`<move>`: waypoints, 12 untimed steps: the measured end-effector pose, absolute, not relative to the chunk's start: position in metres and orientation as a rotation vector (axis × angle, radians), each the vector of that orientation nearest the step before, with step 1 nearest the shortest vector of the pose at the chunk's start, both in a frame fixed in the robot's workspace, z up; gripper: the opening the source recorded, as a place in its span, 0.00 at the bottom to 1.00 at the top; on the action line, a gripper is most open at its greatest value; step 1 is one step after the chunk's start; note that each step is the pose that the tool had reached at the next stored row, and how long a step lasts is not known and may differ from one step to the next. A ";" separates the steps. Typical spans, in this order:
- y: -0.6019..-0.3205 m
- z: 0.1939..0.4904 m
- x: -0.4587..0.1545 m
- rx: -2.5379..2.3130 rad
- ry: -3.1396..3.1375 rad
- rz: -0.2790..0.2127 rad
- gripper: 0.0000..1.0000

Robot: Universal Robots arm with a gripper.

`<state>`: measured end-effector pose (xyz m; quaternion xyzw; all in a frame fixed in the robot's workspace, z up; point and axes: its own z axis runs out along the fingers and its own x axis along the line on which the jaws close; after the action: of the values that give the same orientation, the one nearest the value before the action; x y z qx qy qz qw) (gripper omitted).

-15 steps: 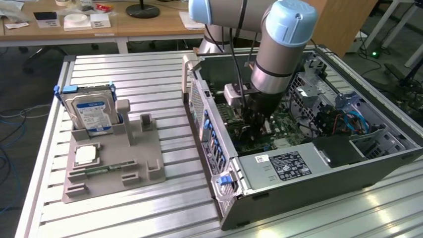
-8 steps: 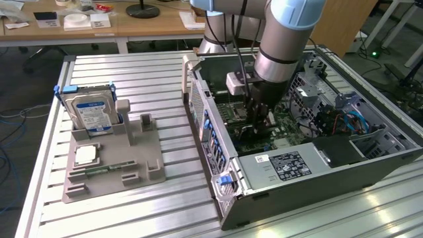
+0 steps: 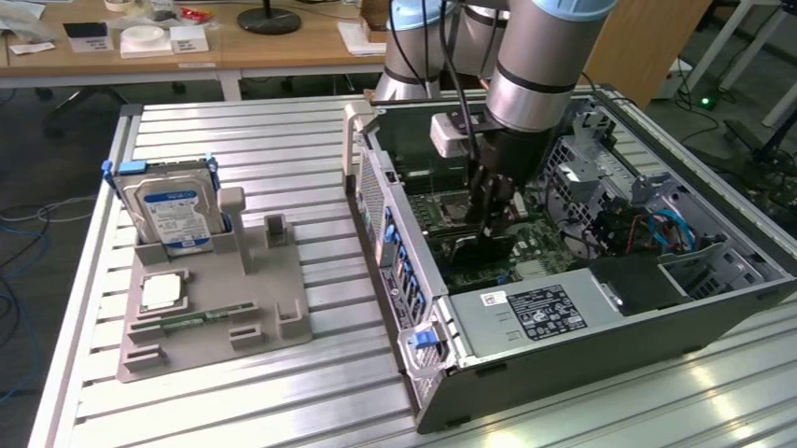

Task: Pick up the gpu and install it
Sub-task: 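Insert the gpu into the slot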

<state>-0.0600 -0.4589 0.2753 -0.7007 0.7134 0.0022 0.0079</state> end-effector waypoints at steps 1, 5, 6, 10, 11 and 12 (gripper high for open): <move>-0.459 0.275 -0.060 -2.190 2.230 0.007 0.41; -0.459 0.275 -0.060 -2.190 2.230 0.008 0.34; -0.459 0.275 -0.060 -2.190 2.230 0.008 0.27; -0.459 0.275 -0.060 -2.190 2.229 0.009 0.16; -0.459 0.275 -0.060 -2.189 2.229 0.010 0.11; -0.459 0.275 -0.060 -2.189 2.229 0.010 0.11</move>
<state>-0.0601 -0.4590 0.2754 -0.7007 0.7134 0.0032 0.0087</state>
